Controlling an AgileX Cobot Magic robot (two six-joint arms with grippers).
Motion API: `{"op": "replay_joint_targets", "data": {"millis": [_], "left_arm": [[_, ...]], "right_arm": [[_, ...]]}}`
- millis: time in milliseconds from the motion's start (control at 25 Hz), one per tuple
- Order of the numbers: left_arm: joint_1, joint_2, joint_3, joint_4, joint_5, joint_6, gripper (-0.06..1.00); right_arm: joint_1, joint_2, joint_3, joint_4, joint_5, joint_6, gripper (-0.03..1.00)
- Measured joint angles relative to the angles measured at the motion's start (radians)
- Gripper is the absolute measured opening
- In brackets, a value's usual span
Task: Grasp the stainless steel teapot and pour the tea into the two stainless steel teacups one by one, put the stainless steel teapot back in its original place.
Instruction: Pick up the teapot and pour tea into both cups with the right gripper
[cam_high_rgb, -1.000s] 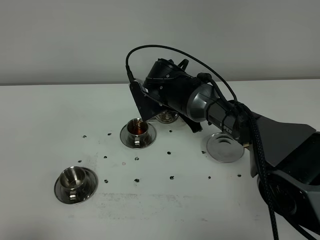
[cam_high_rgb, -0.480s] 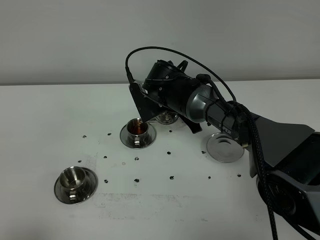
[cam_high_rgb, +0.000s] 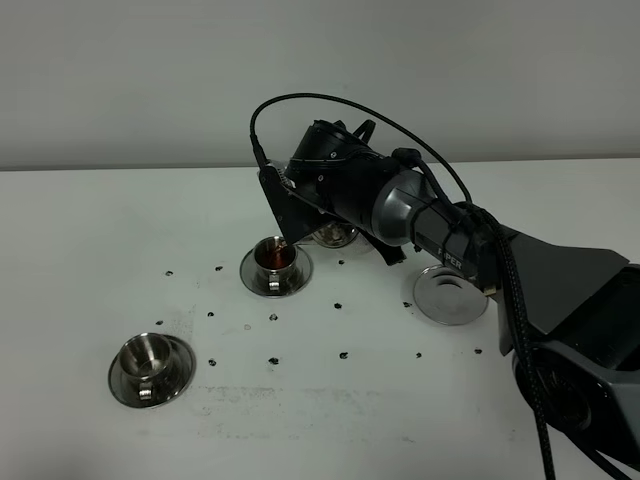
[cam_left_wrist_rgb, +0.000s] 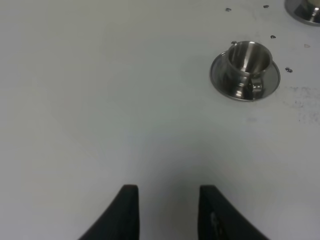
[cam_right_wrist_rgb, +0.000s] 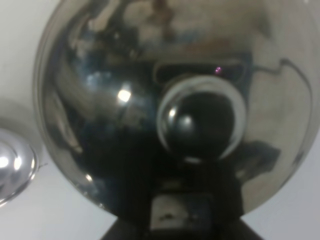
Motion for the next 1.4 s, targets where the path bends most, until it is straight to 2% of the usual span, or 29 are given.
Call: {"op": "replay_joint_targets", "data": {"millis": [1400], "left_arm": [[0.000, 0.000, 0.000, 0.000, 0.000, 0.000, 0.31]], "right_arm": [[0.000, 0.000, 0.000, -0.037, -0.003, -0.018, 0.17]]}}
